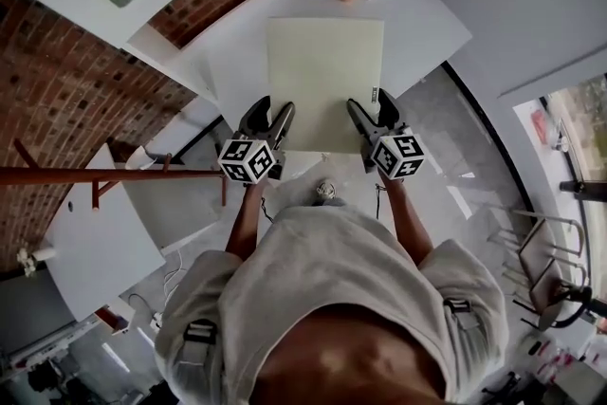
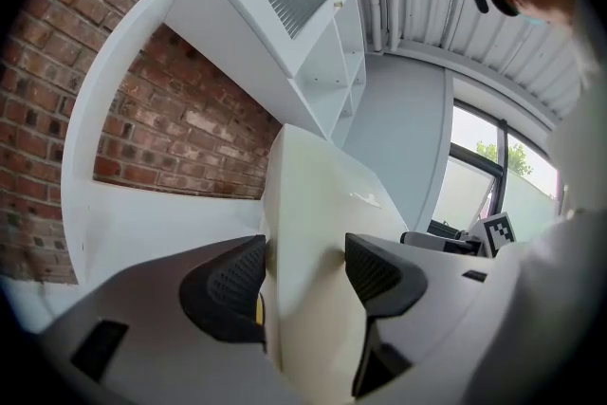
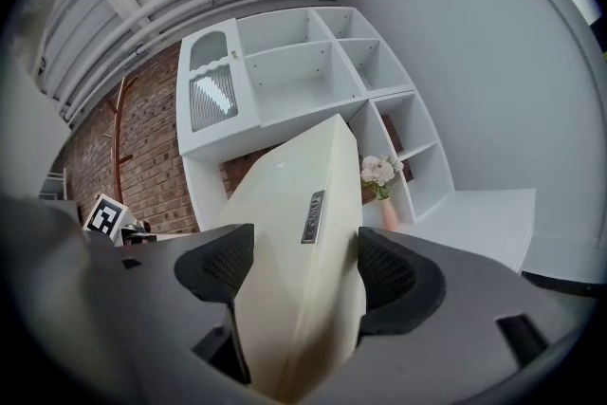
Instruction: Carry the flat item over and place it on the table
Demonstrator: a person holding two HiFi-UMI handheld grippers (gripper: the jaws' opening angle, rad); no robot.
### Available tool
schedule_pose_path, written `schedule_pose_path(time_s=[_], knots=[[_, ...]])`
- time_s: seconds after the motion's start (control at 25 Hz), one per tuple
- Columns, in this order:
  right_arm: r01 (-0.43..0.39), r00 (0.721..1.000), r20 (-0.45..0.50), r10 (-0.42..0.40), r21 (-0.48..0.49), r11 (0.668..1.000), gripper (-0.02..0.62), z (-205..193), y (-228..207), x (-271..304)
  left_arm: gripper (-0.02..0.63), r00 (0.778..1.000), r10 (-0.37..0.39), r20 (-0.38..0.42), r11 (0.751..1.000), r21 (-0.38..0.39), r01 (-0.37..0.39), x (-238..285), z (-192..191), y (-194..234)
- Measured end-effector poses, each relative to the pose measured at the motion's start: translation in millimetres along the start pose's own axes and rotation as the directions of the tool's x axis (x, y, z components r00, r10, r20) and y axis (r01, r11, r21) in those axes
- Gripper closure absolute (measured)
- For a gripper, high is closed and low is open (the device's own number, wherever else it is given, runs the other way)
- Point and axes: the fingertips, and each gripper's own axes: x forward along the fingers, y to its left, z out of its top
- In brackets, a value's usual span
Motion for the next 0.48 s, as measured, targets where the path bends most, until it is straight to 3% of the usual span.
schedule_pose_path(time_s=[0.48], knots=[[-0.02,0.999,-0.048,0.021,0.009,1.0,0.238,-12.3,6.6,33.0,0.345,0.999,0.026,-0.032,1.0,-0.011,-0.027,1.1,0.7,32.4]])
